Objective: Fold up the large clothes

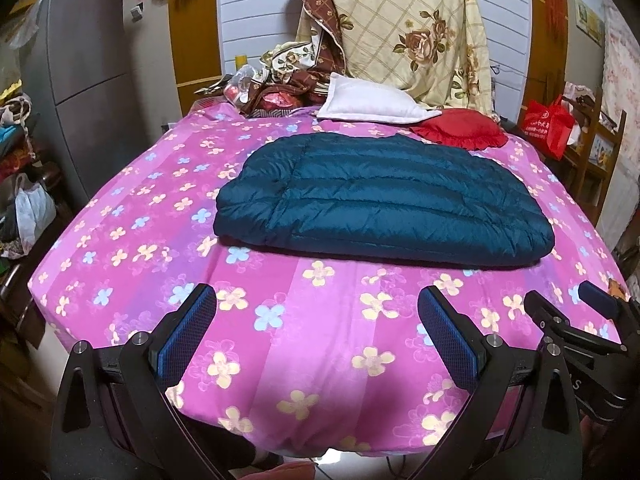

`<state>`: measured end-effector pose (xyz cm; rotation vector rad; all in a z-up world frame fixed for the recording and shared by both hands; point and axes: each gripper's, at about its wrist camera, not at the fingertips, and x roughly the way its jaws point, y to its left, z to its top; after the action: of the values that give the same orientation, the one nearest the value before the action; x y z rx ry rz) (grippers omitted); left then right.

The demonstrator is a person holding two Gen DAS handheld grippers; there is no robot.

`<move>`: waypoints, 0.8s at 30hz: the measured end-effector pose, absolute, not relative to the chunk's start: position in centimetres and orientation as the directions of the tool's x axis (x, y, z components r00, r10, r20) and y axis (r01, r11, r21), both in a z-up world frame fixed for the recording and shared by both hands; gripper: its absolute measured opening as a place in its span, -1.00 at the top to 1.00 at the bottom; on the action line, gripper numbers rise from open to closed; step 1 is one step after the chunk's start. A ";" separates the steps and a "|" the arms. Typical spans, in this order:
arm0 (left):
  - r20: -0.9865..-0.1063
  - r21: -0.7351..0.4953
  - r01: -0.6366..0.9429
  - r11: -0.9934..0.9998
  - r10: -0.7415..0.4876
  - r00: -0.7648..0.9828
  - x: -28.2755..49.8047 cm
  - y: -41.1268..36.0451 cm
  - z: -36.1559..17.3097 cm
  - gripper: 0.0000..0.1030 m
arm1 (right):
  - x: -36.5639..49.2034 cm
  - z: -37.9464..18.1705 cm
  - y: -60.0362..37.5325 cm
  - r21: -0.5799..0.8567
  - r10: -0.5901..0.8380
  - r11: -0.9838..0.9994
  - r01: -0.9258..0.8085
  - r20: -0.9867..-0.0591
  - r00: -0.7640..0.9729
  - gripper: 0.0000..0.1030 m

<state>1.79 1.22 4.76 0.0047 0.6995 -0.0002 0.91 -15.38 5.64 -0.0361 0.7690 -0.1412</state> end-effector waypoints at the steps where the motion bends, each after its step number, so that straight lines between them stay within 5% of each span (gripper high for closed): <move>1: -0.644 0.004 0.005 1.000 -0.001 0.765 1.8 1.1 4.7 -0.96 | 0.9 5.6 -15.4 -0.084 -0.141 0.990 0.114 -0.691 0.709 -0.54; 24: -0.644 0.024 0.021 0.999 0.000 0.765 1.6 0.7 4.1 -0.96 | 1.2 5.1 -15.7 -0.173 -0.236 0.972 0.161 -0.696 0.678 -0.54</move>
<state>1.58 0.70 4.14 0.0306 0.6999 -0.0113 1.16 -15.69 5.12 -0.1004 0.7949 -0.2235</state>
